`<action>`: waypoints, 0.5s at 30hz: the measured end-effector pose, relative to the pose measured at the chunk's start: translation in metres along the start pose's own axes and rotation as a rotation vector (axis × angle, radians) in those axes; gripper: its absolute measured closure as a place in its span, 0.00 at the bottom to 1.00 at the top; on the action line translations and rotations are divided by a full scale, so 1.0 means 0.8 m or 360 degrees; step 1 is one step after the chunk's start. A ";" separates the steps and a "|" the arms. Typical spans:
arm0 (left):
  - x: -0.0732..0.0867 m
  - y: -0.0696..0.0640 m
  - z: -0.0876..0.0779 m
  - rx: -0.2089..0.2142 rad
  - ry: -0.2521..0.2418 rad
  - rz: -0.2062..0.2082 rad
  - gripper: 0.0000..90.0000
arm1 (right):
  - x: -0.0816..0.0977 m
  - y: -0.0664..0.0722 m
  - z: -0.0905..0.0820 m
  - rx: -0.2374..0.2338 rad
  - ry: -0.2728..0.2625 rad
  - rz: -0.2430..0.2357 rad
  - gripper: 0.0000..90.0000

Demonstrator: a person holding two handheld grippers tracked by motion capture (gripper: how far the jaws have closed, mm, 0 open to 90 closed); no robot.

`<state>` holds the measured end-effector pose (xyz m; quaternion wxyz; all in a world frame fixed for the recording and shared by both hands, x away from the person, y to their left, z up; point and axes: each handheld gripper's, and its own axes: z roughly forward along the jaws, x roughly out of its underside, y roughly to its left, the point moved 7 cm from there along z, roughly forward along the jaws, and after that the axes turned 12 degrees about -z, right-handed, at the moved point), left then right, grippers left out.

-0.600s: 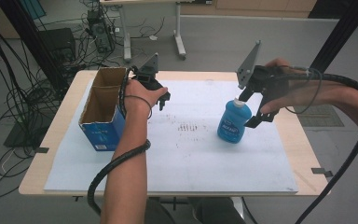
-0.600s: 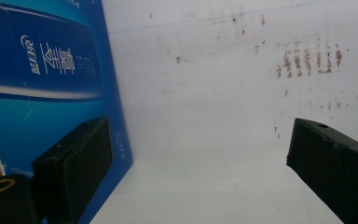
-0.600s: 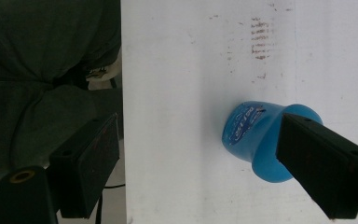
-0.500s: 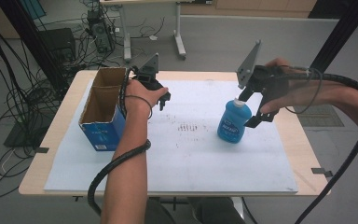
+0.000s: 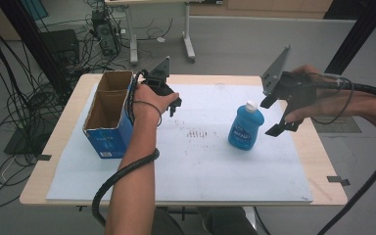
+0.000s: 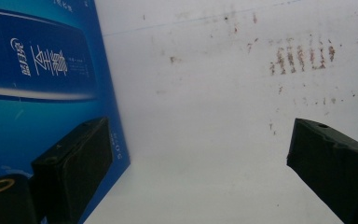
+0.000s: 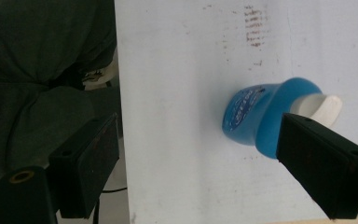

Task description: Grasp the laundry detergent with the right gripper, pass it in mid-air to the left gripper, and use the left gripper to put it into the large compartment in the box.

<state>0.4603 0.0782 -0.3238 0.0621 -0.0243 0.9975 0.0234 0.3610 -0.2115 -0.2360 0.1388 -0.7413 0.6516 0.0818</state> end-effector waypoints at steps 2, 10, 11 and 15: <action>0.000 0.000 -0.001 0.0002 -0.0007 0.0000 0.08 | 0.006 0.000 -0.001 0.0010 0.0002 0.0014 0.15; 0.001 -0.003 -0.004 0.0006 -0.0024 0.0005 0.08 | 0.047 0.002 -0.001 0.0069 -0.0032 0.0132 0.14; 0.001 -0.004 -0.004 0.0009 -0.0028 0.0004 0.08 | 0.052 0.002 0.000 0.0074 -0.0042 0.0148 0.14; 0.001 -0.006 -0.004 0.0010 -0.0031 0.0025 0.08 | 0.073 0.000 0.005 0.0106 -0.0090 0.0213 0.14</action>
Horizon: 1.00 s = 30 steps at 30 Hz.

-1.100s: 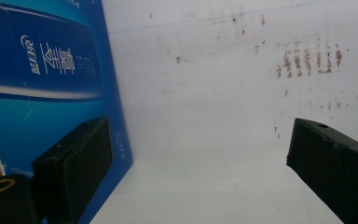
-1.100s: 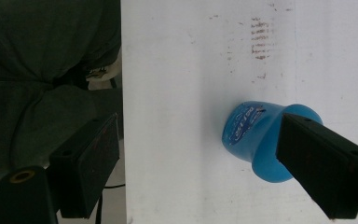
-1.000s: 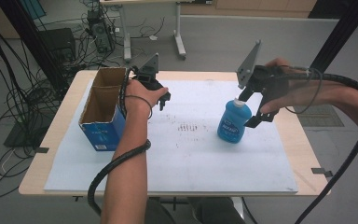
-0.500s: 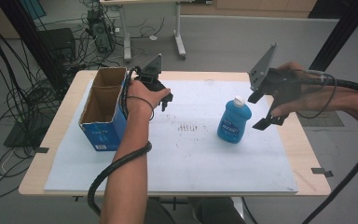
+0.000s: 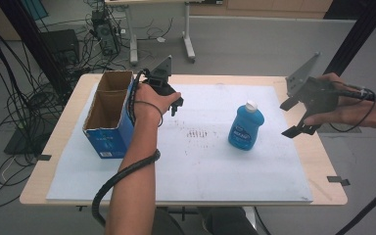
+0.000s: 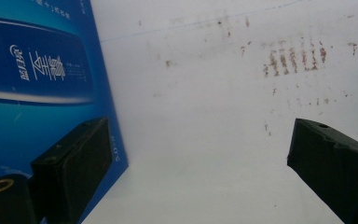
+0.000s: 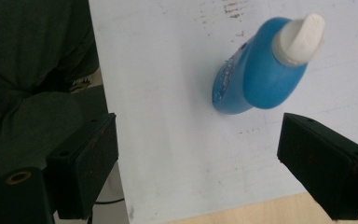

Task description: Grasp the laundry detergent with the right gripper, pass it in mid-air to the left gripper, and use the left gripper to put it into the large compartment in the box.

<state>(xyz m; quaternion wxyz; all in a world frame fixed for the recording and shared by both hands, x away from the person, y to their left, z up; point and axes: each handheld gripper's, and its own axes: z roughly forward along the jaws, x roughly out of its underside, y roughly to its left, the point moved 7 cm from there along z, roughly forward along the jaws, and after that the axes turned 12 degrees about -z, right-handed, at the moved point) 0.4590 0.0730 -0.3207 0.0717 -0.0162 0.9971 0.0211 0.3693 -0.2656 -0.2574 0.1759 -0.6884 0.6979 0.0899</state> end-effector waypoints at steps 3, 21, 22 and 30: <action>0.000 -0.002 0.000 -0.0001 -0.0001 0.0009 0.08 | 0.011 -0.002 0.004 0.0015 -0.0027 0.0039 0.13; 0.000 -0.010 0.002 -0.0004 0.0002 0.0038 0.08 | 0.078 -0.017 0.053 0.0159 -0.0215 0.0290 0.08; 0.000 -0.011 0.002 -0.0007 0.0006 0.0043 0.08 | 0.078 -0.017 0.053 0.0159 -0.0215 0.0290 0.08; 0.001 -0.014 0.002 -0.0018 0.0008 0.0065 0.08 | 0.087 -0.027 0.085 0.0224 -0.0323 0.0355 0.08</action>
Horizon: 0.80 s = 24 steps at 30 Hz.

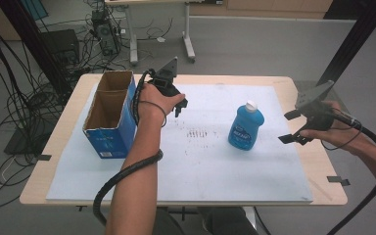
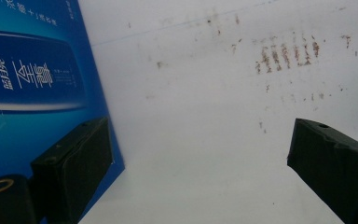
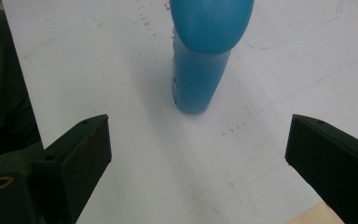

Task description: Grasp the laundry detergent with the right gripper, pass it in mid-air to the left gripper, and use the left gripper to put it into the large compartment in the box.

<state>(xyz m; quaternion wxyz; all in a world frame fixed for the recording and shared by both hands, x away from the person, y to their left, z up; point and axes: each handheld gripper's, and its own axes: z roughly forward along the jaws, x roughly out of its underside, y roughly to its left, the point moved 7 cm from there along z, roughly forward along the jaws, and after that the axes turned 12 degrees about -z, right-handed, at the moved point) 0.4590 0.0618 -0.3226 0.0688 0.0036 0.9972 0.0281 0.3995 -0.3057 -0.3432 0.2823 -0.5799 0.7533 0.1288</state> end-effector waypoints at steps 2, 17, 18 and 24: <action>-0.001 0.000 -0.001 -0.0001 -0.0016 0.0004 0.08 | 0.003 -0.002 0.008 0.0006 -0.0018 0.0014 0.08; -0.002 -0.003 -0.003 0.0003 -0.0029 0.0019 0.08 | 0.008 -0.007 0.041 0.0071 -0.0136 0.0055 0.05; -0.002 -0.003 -0.002 0.0004 -0.0023 0.0023 0.08 | 0.009 -0.007 0.046 0.0078 -0.0151 0.0060 0.05; -0.001 -0.002 -0.002 0.0004 -0.0024 0.0022 0.08 | 0.009 -0.006 0.061 0.0099 -0.0203 0.0082 0.05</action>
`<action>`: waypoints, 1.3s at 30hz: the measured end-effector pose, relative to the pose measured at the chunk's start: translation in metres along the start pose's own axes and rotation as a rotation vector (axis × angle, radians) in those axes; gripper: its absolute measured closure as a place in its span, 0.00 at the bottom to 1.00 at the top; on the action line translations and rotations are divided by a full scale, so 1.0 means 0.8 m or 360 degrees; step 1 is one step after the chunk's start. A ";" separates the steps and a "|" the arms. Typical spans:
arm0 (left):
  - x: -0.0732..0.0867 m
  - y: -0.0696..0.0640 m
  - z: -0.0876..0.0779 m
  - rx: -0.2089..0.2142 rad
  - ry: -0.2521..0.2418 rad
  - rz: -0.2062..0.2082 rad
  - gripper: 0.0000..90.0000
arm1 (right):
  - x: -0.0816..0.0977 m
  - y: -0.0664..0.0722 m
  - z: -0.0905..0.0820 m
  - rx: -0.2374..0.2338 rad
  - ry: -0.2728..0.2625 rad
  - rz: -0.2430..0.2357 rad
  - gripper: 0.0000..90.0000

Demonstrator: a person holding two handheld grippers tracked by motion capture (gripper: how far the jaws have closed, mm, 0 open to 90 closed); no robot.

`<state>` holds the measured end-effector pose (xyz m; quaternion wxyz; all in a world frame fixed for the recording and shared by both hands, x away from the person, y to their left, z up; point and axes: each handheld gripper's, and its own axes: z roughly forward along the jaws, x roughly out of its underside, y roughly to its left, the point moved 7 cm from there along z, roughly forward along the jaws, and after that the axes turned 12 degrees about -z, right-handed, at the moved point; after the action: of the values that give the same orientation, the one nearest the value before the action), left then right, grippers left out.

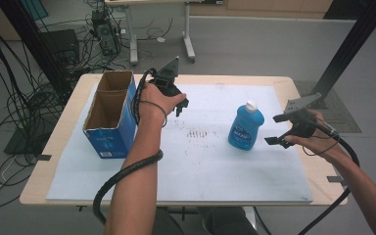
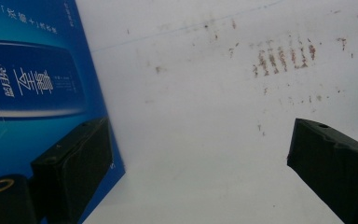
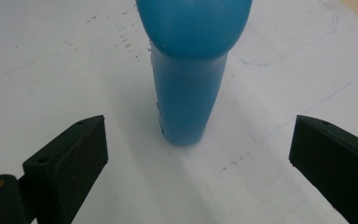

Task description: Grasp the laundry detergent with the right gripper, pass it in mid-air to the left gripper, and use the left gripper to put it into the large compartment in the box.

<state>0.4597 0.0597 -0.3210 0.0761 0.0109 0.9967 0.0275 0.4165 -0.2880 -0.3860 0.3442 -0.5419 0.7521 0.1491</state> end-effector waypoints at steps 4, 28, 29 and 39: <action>0.000 0.000 0.000 0.0003 -0.0011 -0.0007 0.08 | -0.001 0.001 0.012 0.0027 -0.0038 0.0008 0.03; -0.002 0.001 0.005 0.0001 -0.0010 0.0002 0.08 | -0.013 0.003 0.064 0.0147 -0.0268 0.0075 0.02; -0.002 0.001 0.005 0.0003 -0.0009 0.0004 0.08 | -0.013 0.003 0.064 0.0147 -0.0268 0.0075 0.02; -0.001 0.001 0.008 0.0004 -0.0002 0.0007 0.08 | -0.017 0.005 0.079 0.0177 -0.0334 0.0088 0.02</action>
<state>0.4611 0.0605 -0.3268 0.0766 0.0134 0.9966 0.0263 0.4379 -0.2389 -0.4226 0.4464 -0.4824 0.7337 0.1726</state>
